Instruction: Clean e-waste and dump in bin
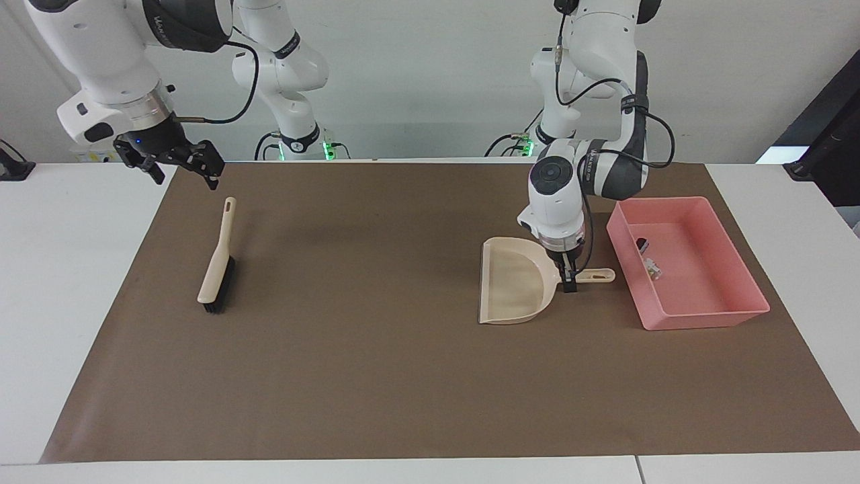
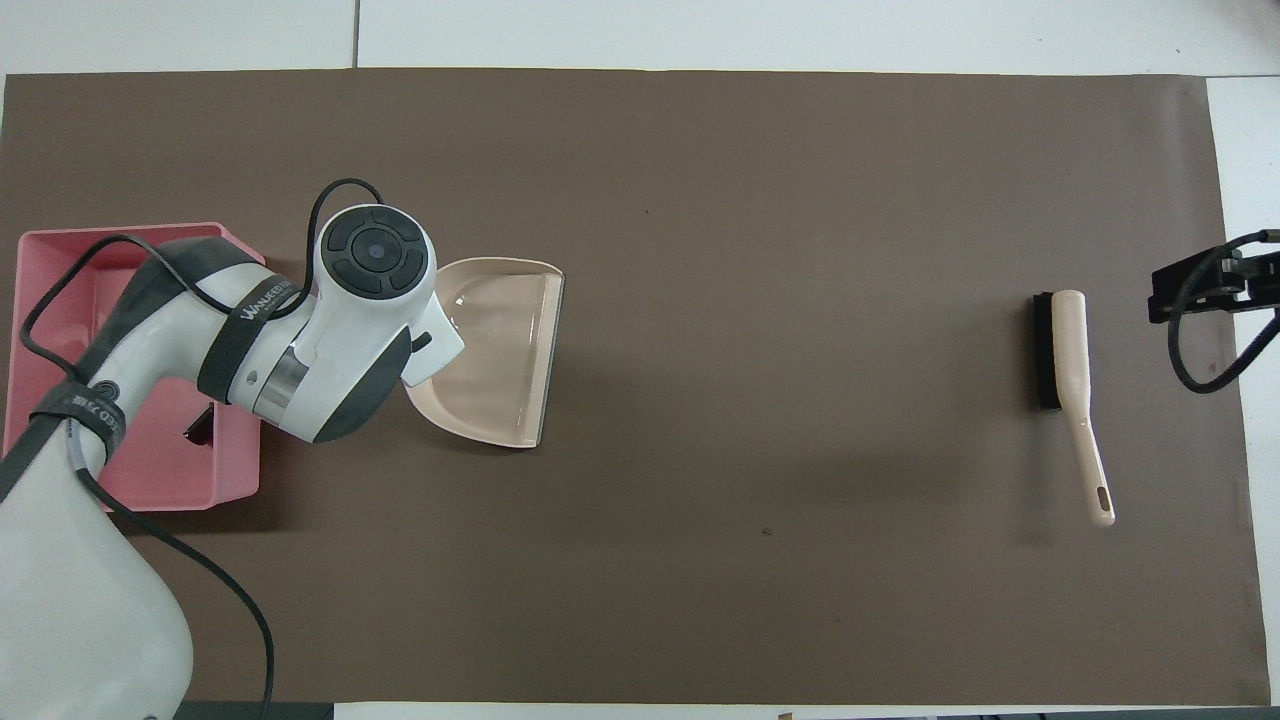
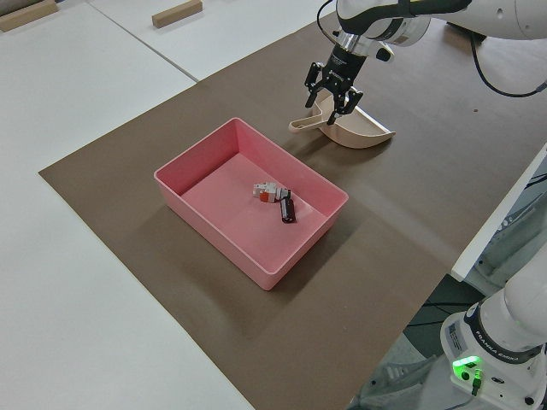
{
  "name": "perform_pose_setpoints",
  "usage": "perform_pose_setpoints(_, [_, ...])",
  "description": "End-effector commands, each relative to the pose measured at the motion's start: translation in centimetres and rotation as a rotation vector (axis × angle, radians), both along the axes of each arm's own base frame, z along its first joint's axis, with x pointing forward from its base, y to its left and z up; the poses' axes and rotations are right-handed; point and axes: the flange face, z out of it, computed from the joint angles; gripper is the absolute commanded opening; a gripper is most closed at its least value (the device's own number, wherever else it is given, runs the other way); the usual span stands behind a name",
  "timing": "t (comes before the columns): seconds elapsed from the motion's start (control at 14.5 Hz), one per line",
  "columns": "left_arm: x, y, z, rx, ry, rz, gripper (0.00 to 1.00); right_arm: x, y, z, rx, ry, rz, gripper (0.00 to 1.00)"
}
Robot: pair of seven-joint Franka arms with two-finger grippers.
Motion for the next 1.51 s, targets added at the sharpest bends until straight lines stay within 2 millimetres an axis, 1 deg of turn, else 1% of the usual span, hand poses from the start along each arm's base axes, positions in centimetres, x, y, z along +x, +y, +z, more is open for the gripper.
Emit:
perform_pose_setpoints(0.0, [0.0, 0.8, 3.8, 0.011, 0.007, 0.048, 1.0, -0.4, 0.6, 1.6, 0.04, 0.016, -0.007, 1.0])
perform_pose_setpoints(0.21, [-0.3, 0.6, 4.9, 0.014, 0.008, 0.048, 1.0, -0.2, 0.7, 1.6, 0.043, 0.008, -0.005, 1.0])
perform_pose_setpoints(0.28, [-0.4, 1.0, 4.8, 0.021, 0.019, 0.059, 1.0, 0.0, 0.8, 1.7, 0.045, -0.006, -0.008, 1.0])
perform_pose_setpoints(0.34, [-0.3, 1.7, 5.3, 0.019, 0.013, 0.07, 1.0, 0.2, 1.0, 1.9, 0.046, -0.029, -0.018, 1.0])
perform_pose_setpoints(0.41, [0.0, 2.8, 5.6, 0.016, 0.01, 0.093, 1.0, 0.2, 1.1, 1.9, 0.044, -0.03, -0.029, 1.0])
perform_pose_setpoints(0.48, [0.5, 4.9, 6.1, 0.008, 0.009, 0.134, 1.0, 0.3, 1.4, 1.8, 0.042, -0.032, -0.024, 1.0])
perform_pose_setpoints(0.62, [0.4, 7.6, 7.0, -0.046, 0.043, 0.221, 1.0, 0.3, 1.4, 1.6, 0.04, -0.033, -0.018, 1.0])
perform_pose_setpoints(0.69, [0.4, 9.2, 7.2, -0.052, 0.059, 0.26, 1.0, 0.3, 1.5, 1.6, 0.04, -0.033, -0.018, 1.0])
perform_pose_setpoints(0.76, [0.4, 11.1, 8.0, -0.07, 0.061, 0.303, 1.0, 0.3, 2.1, 1.7, 0.041, -0.034, -0.01, 1.0])
perform_pose_setpoints(0.83, [0.4, 12.9, 8.4, -0.097, 0.072, 0.351, 1.0, 0.2, 2.2, 1.4, 0.042, -0.029, -0.015, 1.0])
perform_pose_setpoints(0.89, [0.0, 15.3, 9.0, -0.122, 0.091, 0.412, 1.0, 0.2, 1.6, 1.4, 0.042, -0.027, -0.024, 1.0])
perform_pose_setpoints(0.96, [-0.2, 17.4, 9.3, -0.153, 0.111, 0.469, 1.0, 0.1, 1.4, 1.5, 0.044, -0.029, -0.025, 1.0])
perform_pose_setpoints(1.1, [-0.4, 20.4, 10.1, -0.188, 0.112, 0.541, 1.0, 0.1, 1.3, 1.2, 0.044, -0.022, -0.026, 1.0])
perform_pose_setpoints(1.24, [-1.1, 23.5, 11.3, -0.202, 0.107, 0.616, 1.0, 0.0, 1.4, 1.3, 0.044, -0.024, -0.024, 1.0])
perform_pose_setpoints(1.38, [-1.9, 25.1, 12.1, -0.211, 0.106, 0.771, 1.0, 0.1, 1.7, 1.3, 0.045, -0.028, -0.018, 1.0])
perform_pose_setpoints(1.45, [-2.4, 25.1, 12.7, -0.2, 0.097, 0.852, 1.0, 0.2, 1.7, 1.3, 0.044, -0.032, -0.023, 1.0])
